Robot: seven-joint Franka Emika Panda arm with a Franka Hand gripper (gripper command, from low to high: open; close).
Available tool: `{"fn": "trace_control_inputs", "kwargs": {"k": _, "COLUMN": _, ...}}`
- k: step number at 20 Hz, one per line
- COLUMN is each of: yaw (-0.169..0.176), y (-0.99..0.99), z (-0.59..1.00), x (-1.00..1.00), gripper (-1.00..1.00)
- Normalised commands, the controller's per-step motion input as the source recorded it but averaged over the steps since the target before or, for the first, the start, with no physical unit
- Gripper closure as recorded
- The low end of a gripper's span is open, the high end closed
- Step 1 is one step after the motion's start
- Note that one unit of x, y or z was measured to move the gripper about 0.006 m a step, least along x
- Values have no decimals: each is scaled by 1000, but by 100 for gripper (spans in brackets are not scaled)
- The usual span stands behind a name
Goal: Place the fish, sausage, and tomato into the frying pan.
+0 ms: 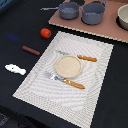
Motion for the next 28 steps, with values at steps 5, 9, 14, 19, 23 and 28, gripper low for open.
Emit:
{"fn": "trace_control_inputs", "kwargs": {"k": 5, "yaw": 0, "y": -310, "z": -123, "x": 194, "gripper": -100}}
{"fn": "trace_control_inputs", "kwargs": {"k": 9, "yaw": 0, "y": -724, "z": -307, "x": 218, "gripper": -100}}
{"fn": "trace_control_inputs", "kwargs": {"k": 14, "yaw": -3, "y": -968, "z": -303, "x": 138, "gripper": -100}}
{"fn": "trace_control_inputs", "kwargs": {"k": 19, "yaw": 0, "y": -1000, "z": -343, "x": 47, "gripper": -100}}
{"fn": "trace_control_inputs", "kwargs": {"k": 23, "yaw": 0, "y": -1000, "z": -376, "x": 3, "gripper": -100}}
{"fn": "trace_control_inputs", "kwargs": {"k": 28, "yaw": 0, "y": -968, "z": -455, "x": -65, "gripper": -100}}
